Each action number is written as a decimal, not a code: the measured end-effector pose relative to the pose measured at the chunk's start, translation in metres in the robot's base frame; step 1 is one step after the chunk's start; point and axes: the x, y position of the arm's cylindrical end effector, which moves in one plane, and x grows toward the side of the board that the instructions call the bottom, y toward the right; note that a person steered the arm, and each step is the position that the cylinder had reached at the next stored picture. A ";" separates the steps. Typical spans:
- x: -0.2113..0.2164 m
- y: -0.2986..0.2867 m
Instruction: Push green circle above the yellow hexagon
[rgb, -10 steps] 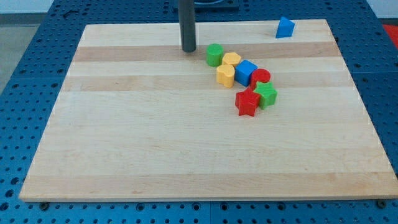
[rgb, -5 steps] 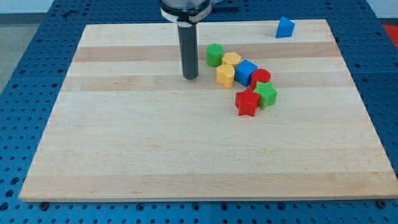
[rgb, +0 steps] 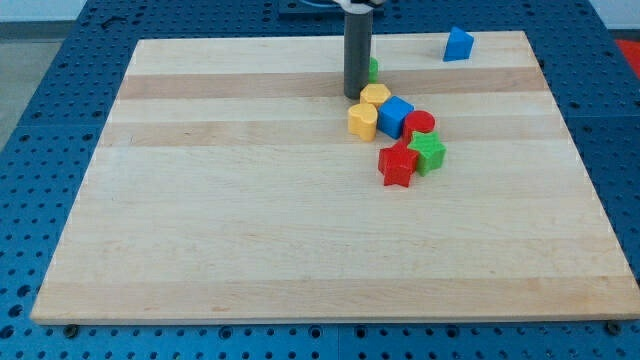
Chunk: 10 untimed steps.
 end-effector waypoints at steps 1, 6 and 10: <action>0.000 -0.018; -0.065 -0.034; -0.055 0.031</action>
